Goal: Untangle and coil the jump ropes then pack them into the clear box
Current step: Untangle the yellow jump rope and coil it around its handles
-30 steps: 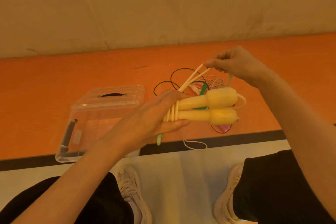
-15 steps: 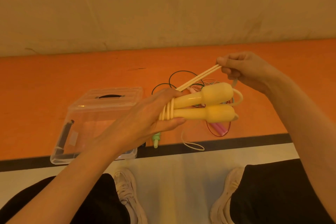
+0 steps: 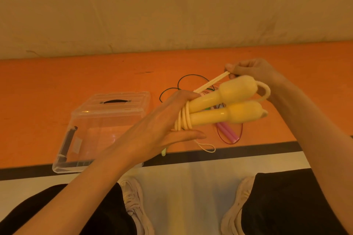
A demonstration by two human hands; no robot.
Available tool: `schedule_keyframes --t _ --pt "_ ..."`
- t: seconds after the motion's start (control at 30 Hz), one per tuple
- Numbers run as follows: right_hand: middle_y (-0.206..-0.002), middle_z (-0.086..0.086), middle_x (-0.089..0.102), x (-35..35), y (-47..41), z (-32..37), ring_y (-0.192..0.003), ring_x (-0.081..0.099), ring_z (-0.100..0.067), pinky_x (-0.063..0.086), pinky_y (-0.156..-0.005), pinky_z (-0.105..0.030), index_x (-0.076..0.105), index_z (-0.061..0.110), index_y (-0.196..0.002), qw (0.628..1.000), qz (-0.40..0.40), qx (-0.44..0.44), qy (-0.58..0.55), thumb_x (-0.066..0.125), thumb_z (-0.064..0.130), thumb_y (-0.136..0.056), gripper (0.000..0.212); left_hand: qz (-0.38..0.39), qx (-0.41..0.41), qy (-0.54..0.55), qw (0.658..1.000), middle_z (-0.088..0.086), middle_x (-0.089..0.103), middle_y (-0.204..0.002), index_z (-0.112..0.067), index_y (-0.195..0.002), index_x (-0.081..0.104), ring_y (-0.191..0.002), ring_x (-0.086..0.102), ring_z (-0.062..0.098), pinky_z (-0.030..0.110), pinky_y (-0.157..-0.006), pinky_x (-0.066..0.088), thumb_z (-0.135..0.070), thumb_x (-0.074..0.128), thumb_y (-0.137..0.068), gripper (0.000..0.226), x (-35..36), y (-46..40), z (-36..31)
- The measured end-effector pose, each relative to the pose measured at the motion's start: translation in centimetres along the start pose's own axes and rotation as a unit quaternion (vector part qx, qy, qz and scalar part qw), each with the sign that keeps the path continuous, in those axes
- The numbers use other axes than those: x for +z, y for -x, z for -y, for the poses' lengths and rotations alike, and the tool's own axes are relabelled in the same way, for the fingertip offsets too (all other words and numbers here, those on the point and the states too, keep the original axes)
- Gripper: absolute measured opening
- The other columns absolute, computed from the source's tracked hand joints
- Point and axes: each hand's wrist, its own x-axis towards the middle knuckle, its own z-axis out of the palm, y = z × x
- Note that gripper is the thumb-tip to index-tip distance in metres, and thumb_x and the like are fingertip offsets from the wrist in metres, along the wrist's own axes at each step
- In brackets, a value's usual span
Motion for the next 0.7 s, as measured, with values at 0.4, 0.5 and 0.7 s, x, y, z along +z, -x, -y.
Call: schedule_keyframes --t 0.4,0.5,0.7 --pt "-0.053 0.006 0.060 1.1 1.9 -1.2 -0.049 0.044 -0.006 0.037 -0.052 -0.019 0.069 0.014 -0.067 0.992 0.066 0.025 0.106 0.069 0.026 -0.084 0.021 -0.213 -0.086 0.044 0.972 -0.011 0.045 -0.098 -0.023 -0.113 0.047 -0.083 0.045 -0.005 0.010 -0.066 0.034 -0.042 0.060 -0.089 0.033 -0.3 -1.5 2.0" --pt "-0.061 0.001 0.067 1.2 2.5 -1.4 -0.055 0.049 -0.011 0.041 -0.052 -0.019 0.073 0.014 -0.076 0.984 0.123 0.047 0.117 0.070 0.026 -0.082 0.014 -0.221 -0.122 0.077 0.965 -0.015 0.052 -0.085 -0.021 -0.114 0.049 -0.073 0.048 -0.001 0.014 -0.060 0.037 -0.041 0.062 -0.087 0.037 -0.2 -1.9 2.3" --pt "-0.065 -0.005 0.062 1.6 4.6 -0.8 -0.058 0.047 -0.012 0.039 -0.057 -0.022 0.074 0.018 -0.073 0.963 0.245 0.029 0.104 0.068 0.036 -0.072 0.019 -0.230 -0.154 0.039 0.960 -0.017 0.052 -0.091 -0.025 -0.130 0.042 -0.077 0.049 0.000 0.028 -0.062 0.039 -0.043 0.061 -0.089 0.049 -0.2 -2.2 3.1"
